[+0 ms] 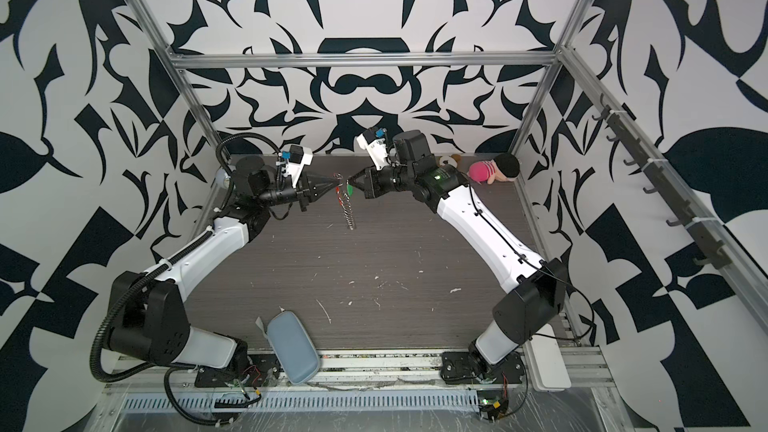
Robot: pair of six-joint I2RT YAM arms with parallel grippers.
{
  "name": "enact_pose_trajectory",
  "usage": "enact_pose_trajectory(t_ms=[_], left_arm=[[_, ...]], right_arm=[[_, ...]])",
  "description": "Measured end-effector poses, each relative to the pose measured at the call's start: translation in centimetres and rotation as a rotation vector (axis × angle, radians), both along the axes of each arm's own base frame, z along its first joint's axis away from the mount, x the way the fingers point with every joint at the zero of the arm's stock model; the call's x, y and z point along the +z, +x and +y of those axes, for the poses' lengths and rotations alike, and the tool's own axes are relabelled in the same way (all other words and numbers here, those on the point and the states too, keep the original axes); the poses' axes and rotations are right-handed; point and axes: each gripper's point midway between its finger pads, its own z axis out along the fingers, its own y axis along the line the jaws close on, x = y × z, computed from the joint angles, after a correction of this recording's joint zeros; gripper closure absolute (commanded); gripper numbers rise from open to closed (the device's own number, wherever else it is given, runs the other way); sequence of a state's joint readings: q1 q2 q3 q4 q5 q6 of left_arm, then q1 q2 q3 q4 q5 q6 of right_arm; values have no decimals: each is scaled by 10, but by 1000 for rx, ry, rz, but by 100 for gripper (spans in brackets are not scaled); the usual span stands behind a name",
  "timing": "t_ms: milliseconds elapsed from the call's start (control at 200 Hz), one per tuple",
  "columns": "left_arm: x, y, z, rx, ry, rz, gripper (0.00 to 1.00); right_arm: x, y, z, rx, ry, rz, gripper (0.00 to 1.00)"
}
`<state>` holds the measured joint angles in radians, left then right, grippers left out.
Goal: Put the keys on the keyring
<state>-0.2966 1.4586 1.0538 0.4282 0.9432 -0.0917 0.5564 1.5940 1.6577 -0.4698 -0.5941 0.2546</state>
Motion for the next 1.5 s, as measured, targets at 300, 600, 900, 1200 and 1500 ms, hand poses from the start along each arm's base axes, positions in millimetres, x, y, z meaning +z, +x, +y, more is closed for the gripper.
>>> enact_pose_trajectory(t_ms=[300, 600, 900, 1200, 1500], left_arm=[[0, -1, 0, -5, -1, 7, 100], [0, -1, 0, -8, -1, 8, 100], [0, 0, 1, -3, 0, 10, 100], [-4, 1, 2, 7, 7, 32, 100], [-8, 5, 3, 26, 14, 50, 100]], right_arm=[[-7, 4, 15, 44, -53, -27, 100], [-9, 9, 18, 40, -87, -28, 100], [-11, 17, 20, 16, -124, -23, 100], [-17, 18, 22, 11, -149, -7, 100], [-25, 24, 20, -54, -188, 18, 100]])
